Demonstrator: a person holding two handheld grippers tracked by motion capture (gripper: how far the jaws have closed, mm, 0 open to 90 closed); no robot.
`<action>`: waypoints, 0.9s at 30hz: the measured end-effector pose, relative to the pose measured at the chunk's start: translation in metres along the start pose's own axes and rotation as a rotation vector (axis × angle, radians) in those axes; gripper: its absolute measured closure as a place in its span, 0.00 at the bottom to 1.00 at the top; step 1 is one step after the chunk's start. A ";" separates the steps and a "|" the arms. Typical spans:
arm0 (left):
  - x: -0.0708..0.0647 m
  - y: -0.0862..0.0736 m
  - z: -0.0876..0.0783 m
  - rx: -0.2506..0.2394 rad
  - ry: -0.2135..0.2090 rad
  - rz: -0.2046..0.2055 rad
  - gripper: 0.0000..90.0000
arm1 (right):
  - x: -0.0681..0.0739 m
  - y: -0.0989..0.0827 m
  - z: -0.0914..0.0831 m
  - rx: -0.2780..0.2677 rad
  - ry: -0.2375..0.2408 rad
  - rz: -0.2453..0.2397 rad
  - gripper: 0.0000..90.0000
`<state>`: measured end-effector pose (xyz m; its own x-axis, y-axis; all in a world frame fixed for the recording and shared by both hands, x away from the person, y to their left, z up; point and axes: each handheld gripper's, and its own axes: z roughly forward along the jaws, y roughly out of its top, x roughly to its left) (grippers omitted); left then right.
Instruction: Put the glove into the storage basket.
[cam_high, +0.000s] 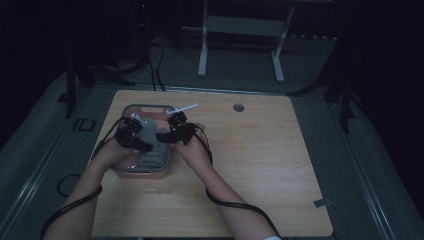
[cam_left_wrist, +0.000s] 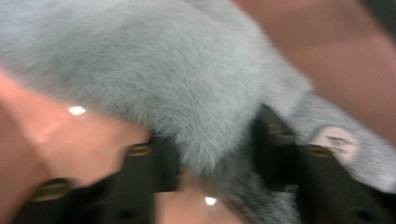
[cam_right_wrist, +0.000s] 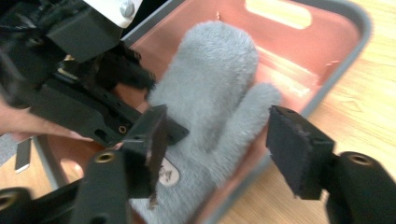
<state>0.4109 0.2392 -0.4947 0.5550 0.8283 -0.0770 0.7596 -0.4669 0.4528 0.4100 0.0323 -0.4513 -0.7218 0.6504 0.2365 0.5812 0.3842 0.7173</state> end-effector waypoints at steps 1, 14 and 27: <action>0.000 -0.001 0.000 0.001 0.031 0.000 0.48 | -0.002 -0.001 -0.003 -0.004 -0.001 -0.001 0.40; -0.002 -0.009 -0.018 -0.181 0.220 0.006 0.07 | -0.027 -0.024 -0.038 -0.017 0.044 -0.027 0.17; -0.043 -0.028 -0.056 -0.503 0.128 -0.006 0.06 | -0.048 -0.045 -0.073 -0.060 0.025 -0.087 0.17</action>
<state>0.3467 0.2342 -0.4539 0.4814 0.8764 0.0141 0.4880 -0.2813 0.8263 0.3911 -0.0641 -0.4473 -0.7779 0.5998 0.1875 0.4933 0.3978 0.7736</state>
